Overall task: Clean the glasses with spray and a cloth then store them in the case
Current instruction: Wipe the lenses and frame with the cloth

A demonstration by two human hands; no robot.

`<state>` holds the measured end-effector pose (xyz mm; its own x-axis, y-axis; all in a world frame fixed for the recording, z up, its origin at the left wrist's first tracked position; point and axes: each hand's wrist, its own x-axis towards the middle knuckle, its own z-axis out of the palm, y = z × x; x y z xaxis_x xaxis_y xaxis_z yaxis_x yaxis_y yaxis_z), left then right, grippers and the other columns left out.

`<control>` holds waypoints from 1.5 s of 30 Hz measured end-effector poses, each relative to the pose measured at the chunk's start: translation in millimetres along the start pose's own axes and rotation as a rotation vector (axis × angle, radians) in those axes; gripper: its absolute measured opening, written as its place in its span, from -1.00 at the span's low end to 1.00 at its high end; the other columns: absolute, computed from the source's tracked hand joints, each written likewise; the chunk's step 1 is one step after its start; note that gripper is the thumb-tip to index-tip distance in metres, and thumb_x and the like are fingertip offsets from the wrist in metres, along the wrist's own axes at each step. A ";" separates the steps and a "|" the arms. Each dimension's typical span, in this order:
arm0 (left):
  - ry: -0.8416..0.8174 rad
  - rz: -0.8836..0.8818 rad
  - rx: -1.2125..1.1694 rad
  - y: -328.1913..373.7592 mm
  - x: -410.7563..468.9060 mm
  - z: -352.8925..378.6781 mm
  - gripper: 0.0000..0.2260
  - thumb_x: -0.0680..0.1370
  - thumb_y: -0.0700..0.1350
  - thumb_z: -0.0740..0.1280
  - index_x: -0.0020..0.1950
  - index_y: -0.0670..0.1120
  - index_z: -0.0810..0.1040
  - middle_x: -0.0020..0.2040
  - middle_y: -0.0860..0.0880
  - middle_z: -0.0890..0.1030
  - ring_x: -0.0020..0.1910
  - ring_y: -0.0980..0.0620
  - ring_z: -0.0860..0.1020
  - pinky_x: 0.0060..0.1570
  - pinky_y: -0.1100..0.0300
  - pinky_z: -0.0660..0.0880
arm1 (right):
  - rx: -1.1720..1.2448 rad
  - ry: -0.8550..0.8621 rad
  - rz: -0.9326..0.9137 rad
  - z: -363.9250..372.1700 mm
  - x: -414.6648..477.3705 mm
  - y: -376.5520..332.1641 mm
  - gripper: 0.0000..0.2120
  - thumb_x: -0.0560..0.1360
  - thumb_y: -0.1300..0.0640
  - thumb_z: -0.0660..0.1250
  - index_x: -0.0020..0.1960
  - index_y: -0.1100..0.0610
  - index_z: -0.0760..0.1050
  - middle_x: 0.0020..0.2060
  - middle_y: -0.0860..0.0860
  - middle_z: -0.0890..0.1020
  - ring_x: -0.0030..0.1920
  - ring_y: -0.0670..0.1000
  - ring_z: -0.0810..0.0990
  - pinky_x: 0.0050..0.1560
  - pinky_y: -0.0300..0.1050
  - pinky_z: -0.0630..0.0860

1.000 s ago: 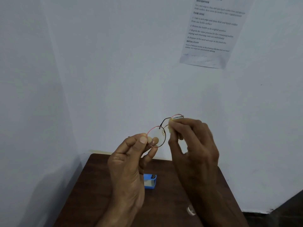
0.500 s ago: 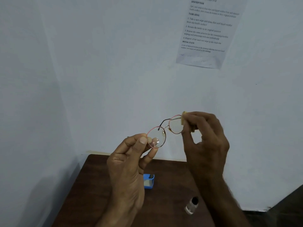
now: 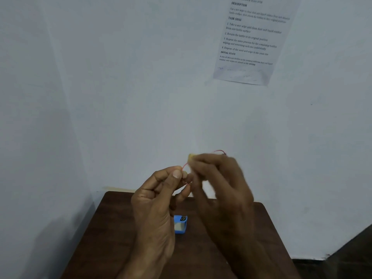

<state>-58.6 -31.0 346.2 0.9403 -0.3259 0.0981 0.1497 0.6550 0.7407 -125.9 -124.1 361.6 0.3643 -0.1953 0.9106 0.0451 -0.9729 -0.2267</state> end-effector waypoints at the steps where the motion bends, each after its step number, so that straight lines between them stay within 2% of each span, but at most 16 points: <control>1: 0.003 0.012 0.028 -0.8 0.1 -0.2 -0.76 0.39 -0.07 0.50 -0.03 -0.18 0.75 -0.07 -0.23 0.74 -0.15 -0.12 0.74 -0.31 0.21 0.64 | 0.028 -0.022 -0.014 0.7 -5.3 -6.3 -0.87 0.54 0.32 0.50 0.07 0.20 0.72 0.07 0.04 0.69 0.04 0.02 0.65 0.13 -0.17 0.57; 3: -0.002 0.035 0.063 -2.9 0.4 -1.5 -0.69 0.38 -0.03 0.50 0.00 -0.21 0.74 -0.05 -0.24 0.73 -0.15 -0.12 0.72 -0.31 0.20 0.63 | 0.058 -0.031 -0.003 1.1 -8.7 -9.5 -0.86 0.52 0.32 0.53 0.07 0.18 0.73 0.07 0.02 0.69 0.05 0.01 0.65 0.10 -0.17 0.58; 8: -0.033 0.074 0.125 -5.0 -0.6 -0.4 -0.75 0.41 -0.14 0.43 0.03 -0.23 0.70 -0.11 -0.11 0.77 -0.07 -0.10 0.76 -0.11 0.06 0.72 | 0.004 0.042 0.083 2.0 9.2 8.1 -0.89 0.58 0.26 0.46 0.08 0.16 0.71 0.04 -0.01 0.68 -0.01 0.01 0.64 -0.03 -0.05 0.60; 11: -0.027 0.070 0.122 -3.2 -0.1 2.1 -0.74 0.44 -0.15 0.43 0.06 -0.25 0.71 -0.05 -0.16 0.76 -0.04 -0.13 0.76 -0.11 0.03 0.73 | 0.029 0.014 0.055 1.1 3.6 1.1 -0.90 0.58 0.24 0.47 0.08 0.17 0.72 0.05 0.00 0.68 0.03 0.00 0.65 0.05 -0.09 0.60; 13: -0.015 0.045 0.084 -3.3 0.5 1.3 -0.77 0.45 -0.14 0.44 0.03 -0.22 0.74 -0.02 -0.20 0.76 -0.06 -0.13 0.75 -0.21 0.07 0.71 | 0.070 -0.021 0.058 0.5 -9.8 -7.2 -0.89 0.55 0.26 0.51 0.07 0.17 0.72 0.06 0.01 0.68 0.08 -0.01 0.66 0.11 -0.14 0.60; 16: 0.015 0.006 -0.010 -3.2 1.4 -1.1 -0.86 0.44 -0.18 0.44 -0.07 -0.13 0.78 -0.07 -0.19 0.76 -0.14 -0.08 0.75 -0.30 0.19 0.65 | 0.070 -0.034 0.070 0.0 -18.4 -4.5 -0.91 0.54 0.25 0.52 0.04 0.17 0.72 0.05 0.00 0.68 0.05 -0.02 0.66 0.05 -0.14 0.61; 19: 0.010 0.014 -0.020 -3.3 0.3 0.9 -0.83 0.43 -0.19 0.43 -0.03 -0.18 0.75 -0.07 -0.19 0.76 -0.08 -0.12 0.77 -0.21 0.18 0.69 | -0.003 0.014 0.093 -0.4 -7.2 9.2 -0.93 0.57 0.25 0.46 0.03 0.16 0.71 0.03 -0.01 0.68 -0.03 -0.01 0.64 -0.02 -0.10 0.60; 23: 0.017 0.060 0.020 -4.0 0.4 2.9 -0.84 0.46 -0.18 0.44 -0.02 -0.18 0.74 -0.04 -0.20 0.76 -0.05 -0.14 0.76 -0.19 0.11 0.70 | 0.084 -0.023 0.064 0.6 -8.0 -3.2 -0.92 0.57 0.24 0.48 0.05 0.18 0.72 0.05 0.01 0.68 0.05 -0.01 0.66 0.09 -0.18 0.59; 25: 0.015 0.114 0.074 -4.4 -0.1 1.7 -0.85 0.47 -0.17 0.44 -0.01 -0.17 0.74 -0.08 -0.15 0.76 -0.06 -0.12 0.75 -0.17 0.09 0.71 | 0.126 -0.027 0.061 -0.6 -10.8 -8.1 -0.92 0.55 0.25 0.50 0.04 0.18 0.72 0.04 0.02 0.68 0.06 -0.02 0.67 0.09 -0.21 0.60; 29: -0.034 0.263 0.230 -1.4 -5.4 2.8 -0.89 0.49 -0.17 0.44 -0.03 -0.11 0.73 -0.10 -0.07 0.78 -0.06 -0.07 0.77 -0.07 0.11 0.70 | 0.141 0.084 0.167 -1.4 4.8 9.2 -0.91 0.52 0.29 0.51 0.02 0.19 0.71 0.03 0.02 0.69 0.03 -0.06 0.68 -0.01 -0.12 0.65; 34: -0.046 0.418 0.370 1.6 -7.7 3.5 -0.91 0.50 -0.17 0.45 -0.03 -0.05 0.72 -0.13 0.02 0.77 -0.10 0.01 0.76 -0.07 0.19 0.68 | 0.183 0.046 0.074 -6.0 1.3 -1.1 -0.93 0.53 0.27 0.53 0.01 0.20 0.72 0.04 0.01 0.71 0.04 -0.03 0.70 0.03 -0.13 0.63; 38: -0.058 0.427 0.384 1.5 -11.7 6.2 -0.90 0.48 -0.11 0.45 -0.03 -0.06 0.72 -0.11 0.02 0.78 -0.07 0.00 0.76 -0.05 0.17 0.69 | 0.193 0.080 0.164 -6.8 8.1 12.2 -0.93 0.53 0.26 0.50 0.01 0.19 0.69 0.02 -0.02 0.72 0.06 -0.07 0.70 0.01 -0.15 0.66; 42: -0.032 0.430 0.413 1.2 -11.0 6.7 -0.91 0.49 -0.15 0.45 -0.04 -0.02 0.71 -0.15 0.10 0.76 -0.12 0.10 0.75 -0.10 0.29 0.66 | 0.221 0.046 0.117 -8.6 -1.1 -2.6 -0.94 0.52 0.26 0.51 0.00 0.21 0.70 0.03 0.00 0.71 0.06 -0.05 0.70 0.03 -0.22 0.62; 45: 0.011 0.363 0.347 -2.2 -12.5 10.4 -0.91 0.48 -0.16 0.45 -0.05 -0.07 0.72 -0.15 0.03 0.77 -0.14 0.08 0.75 -0.12 0.28 0.66 | 0.228 0.062 0.134 -8.8 -5.6 0.3 -0.94 0.52 0.25 0.51 -0.01 0.21 0.70 0.02 0.00 0.70 0.07 -0.04 0.69 0.03 -0.18 0.64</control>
<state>-73.8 -35.4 350.3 0.9162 -0.1109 0.3851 -0.2966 0.4587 0.8376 -136.2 -124.3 359.5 0.3235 -0.3349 0.8850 0.2109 -0.8863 -0.4124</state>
